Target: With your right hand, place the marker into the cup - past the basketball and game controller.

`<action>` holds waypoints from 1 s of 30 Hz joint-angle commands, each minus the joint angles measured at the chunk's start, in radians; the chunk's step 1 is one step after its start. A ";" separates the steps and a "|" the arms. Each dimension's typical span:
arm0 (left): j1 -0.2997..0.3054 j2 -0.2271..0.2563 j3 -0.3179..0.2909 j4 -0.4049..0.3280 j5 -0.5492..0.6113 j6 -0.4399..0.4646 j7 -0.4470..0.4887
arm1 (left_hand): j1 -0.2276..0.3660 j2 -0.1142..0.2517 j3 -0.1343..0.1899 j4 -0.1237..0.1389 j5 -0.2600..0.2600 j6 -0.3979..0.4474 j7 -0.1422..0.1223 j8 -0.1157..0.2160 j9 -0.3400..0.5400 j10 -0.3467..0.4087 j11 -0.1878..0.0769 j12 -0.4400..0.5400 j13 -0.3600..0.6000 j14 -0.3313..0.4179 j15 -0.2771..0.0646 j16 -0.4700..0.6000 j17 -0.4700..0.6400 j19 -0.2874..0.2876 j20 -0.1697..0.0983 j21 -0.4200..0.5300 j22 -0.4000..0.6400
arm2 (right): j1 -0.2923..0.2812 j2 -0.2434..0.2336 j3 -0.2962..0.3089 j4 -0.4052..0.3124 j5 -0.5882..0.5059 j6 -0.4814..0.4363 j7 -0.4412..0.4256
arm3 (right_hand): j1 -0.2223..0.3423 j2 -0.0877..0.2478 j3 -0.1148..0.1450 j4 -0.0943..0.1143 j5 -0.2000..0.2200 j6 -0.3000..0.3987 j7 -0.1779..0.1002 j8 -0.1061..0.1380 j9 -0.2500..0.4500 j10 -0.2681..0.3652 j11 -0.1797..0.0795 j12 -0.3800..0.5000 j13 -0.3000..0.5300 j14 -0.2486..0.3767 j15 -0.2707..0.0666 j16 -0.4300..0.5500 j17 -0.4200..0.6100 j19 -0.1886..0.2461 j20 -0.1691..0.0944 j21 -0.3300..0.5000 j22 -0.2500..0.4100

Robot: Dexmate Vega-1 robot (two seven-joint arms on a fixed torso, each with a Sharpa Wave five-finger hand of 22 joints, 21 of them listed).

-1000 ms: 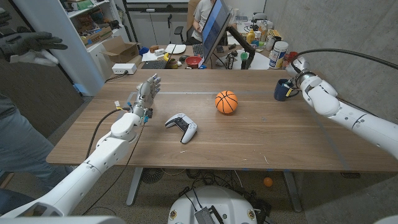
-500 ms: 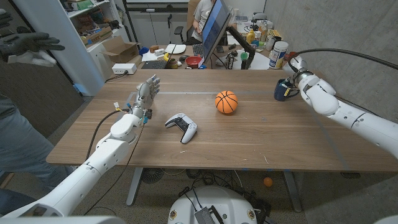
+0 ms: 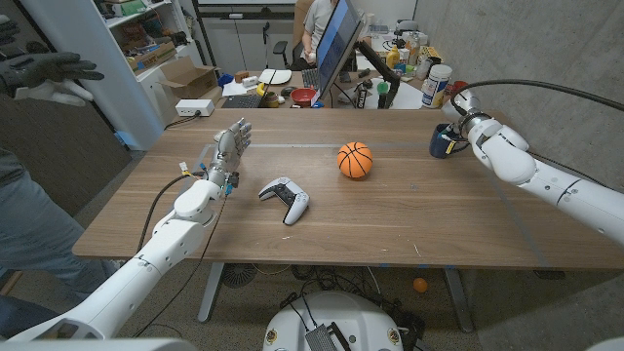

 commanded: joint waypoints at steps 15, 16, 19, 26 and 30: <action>0.004 0.000 -0.003 0.006 -0.004 -0.009 -0.003 | 0.001 -0.003 0.008 -0.001 0.005 0.006 0.002 0.003 0.002 -0.001 0.007 0.006 0.002 -0.002 0.003 0.004 0.004 -0.010 0.005 0.004 0.003 | 0.013 0.037 0.014 0.010 -0.002 0.006 0.064 | -0.063 -0.005 0.000 0.027 -0.007 -0.066 -0.081 0.024 0.008 -0.026 0.030 -0.009 0.004 -0.009 0.028 -0.023 -0.004 -0.019 0.038 -0.006 0.002; 0.004 0.000 -0.003 0.006 -0.004 -0.009 -0.003 | 0.001 -0.003 0.008 -0.001 0.005 0.006 0.002 0.003 0.002 -0.001 0.007 0.006 0.002 -0.002 0.003 0.004 0.004 -0.010 0.004 0.004 0.003 | 0.016 0.039 0.014 0.011 0.000 0.007 0.069 | -0.073 -0.012 -0.005 0.029 -0.008 -0.075 -0.079 0.019 0.007 -0.040 0.036 -0.014 0.004 -0.017 0.034 -0.027 -0.005 -0.029 0.045 -0.009 0.002; 0.003 -0.002 -0.003 0.010 -0.005 -0.012 -0.005 | 0.001 -0.003 0.008 -0.001 0.005 0.006 0.001 0.003 0.002 -0.002 0.005 0.006 0.002 -0.003 0.004 0.004 0.004 -0.010 0.004 0.004 0.003 | 0.022 0.045 0.012 0.011 0.000 0.007 0.085 | -0.094 -0.025 -0.012 0.033 -0.008 -0.119 -0.084 -0.004 0.004 -0.055 0.043 -0.016 0.005 -0.031 0.042 -0.035 -0.005 -0.046 0.056 -0.011 0.003; 0.000 -0.004 -0.003 0.017 -0.006 -0.014 -0.009 | 0.001 -0.003 0.008 -0.001 0.005 0.007 0.003 0.003 0.002 0.000 0.006 0.006 0.002 -0.003 0.003 0.004 0.004 -0.010 0.005 0.004 0.003 | 0.031 0.054 0.006 0.010 -0.007 0.000 0.115 | -0.118 -0.034 -0.018 0.037 -0.006 -0.169 -0.084 -0.032 0.001 -0.084 0.052 -0.019 0.006 -0.056 0.057 -0.047 -0.006 -0.069 0.072 -0.014 0.003; 0.000 -0.001 -0.003 0.015 -0.005 -0.014 -0.009 | 0.001 -0.003 0.008 -0.001 0.005 0.007 0.002 0.003 0.002 0.000 0.008 0.006 0.002 -0.003 0.003 0.004 0.004 -0.010 0.005 0.004 0.003 | 0.030 0.050 0.009 0.004 0.000 0.000 0.122 | -0.125 -0.037 -0.019 0.038 -0.005 -0.183 -0.086 -0.040 0.001 -0.094 0.057 -0.021 0.006 -0.061 0.059 -0.049 -0.006 -0.074 0.077 -0.014 0.003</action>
